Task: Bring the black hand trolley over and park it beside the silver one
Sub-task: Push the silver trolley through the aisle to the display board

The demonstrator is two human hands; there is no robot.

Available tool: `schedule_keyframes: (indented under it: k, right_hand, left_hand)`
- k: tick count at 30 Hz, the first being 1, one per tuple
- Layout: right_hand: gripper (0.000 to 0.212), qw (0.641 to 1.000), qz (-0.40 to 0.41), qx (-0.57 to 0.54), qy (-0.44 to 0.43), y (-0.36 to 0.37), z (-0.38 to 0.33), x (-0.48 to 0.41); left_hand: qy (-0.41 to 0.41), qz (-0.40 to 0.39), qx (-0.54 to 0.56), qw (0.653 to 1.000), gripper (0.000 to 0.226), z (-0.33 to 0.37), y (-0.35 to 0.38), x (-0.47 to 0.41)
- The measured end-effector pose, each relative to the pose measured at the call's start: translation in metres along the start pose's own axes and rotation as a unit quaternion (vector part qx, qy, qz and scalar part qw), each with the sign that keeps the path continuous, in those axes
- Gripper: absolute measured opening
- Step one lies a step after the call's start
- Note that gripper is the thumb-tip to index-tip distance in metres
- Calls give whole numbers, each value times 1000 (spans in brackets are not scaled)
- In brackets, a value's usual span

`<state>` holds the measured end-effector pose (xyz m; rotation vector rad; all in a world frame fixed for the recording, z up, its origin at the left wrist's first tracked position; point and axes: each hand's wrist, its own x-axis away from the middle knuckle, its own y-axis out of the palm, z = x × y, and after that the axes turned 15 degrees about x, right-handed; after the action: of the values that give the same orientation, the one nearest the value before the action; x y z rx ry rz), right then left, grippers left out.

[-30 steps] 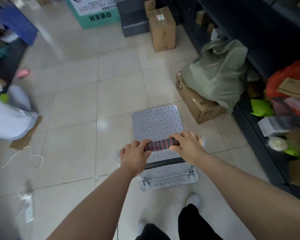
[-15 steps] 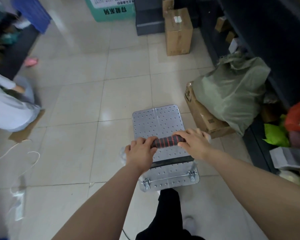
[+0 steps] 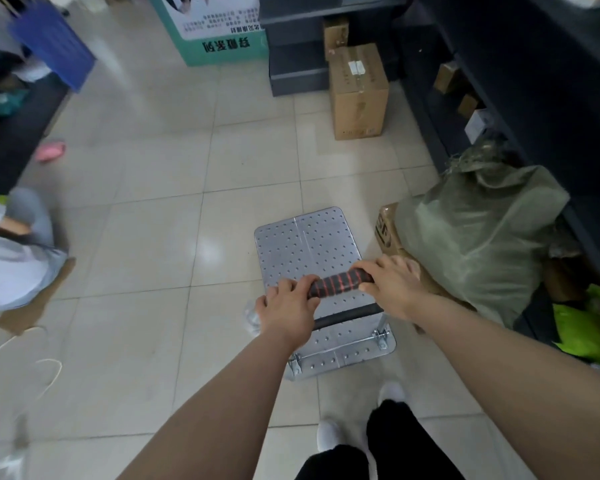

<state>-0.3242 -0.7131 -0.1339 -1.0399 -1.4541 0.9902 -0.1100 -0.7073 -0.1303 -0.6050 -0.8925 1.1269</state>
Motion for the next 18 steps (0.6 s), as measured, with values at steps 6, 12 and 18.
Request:
schedule_keyframes:
  k: [6, 12, 18]
  right_hand:
    - [27, 999, 13, -17, -26, -14, 5, -93]
    - [27, 996, -18, -23, -80, -40, 14, -181]
    - [30, 993, -40, -10, -111, -70, 41, -269]
  left_hand:
    - [-10, 10, -9, 1000, 35, -5, -32, -84]
    - [-21, 29, -44, 998, 36, -3, -57, -160]
    - [-54, 37, -31, 997, 37, 21, -71, -237]
